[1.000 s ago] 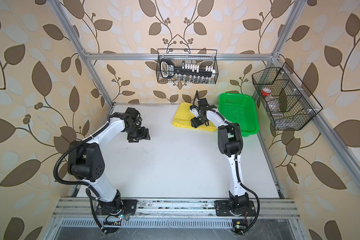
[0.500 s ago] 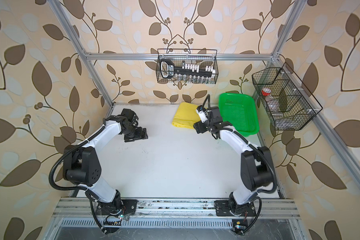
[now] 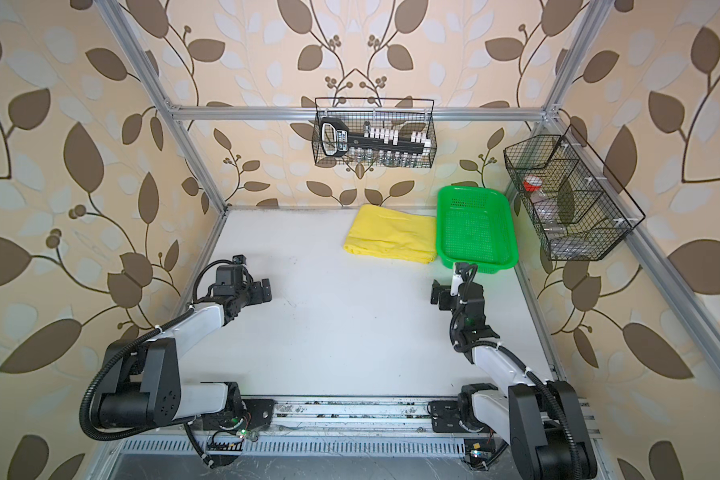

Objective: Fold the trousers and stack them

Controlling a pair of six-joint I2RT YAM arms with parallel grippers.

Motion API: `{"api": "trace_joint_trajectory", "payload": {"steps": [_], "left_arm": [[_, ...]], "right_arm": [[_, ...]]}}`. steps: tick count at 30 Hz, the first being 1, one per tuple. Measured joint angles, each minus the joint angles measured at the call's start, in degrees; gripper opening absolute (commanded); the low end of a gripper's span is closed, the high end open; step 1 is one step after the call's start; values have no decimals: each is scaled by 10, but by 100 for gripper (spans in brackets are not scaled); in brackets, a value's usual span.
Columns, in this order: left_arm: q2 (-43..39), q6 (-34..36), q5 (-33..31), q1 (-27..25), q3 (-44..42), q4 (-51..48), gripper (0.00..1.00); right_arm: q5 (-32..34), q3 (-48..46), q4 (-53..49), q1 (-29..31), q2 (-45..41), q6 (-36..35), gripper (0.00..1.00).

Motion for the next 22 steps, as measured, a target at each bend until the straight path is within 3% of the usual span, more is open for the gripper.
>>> {"api": "trace_joint_trajectory", "payload": {"steps": [7, 22], "left_arm": [[72, 0, 2, 4, -15, 166, 99], [81, 3, 2, 3, -51, 259, 99]], "right_arm": [[13, -50, 227, -8, 127, -7, 100], [21, -54, 295, -5, 142, -11, 100]]}}
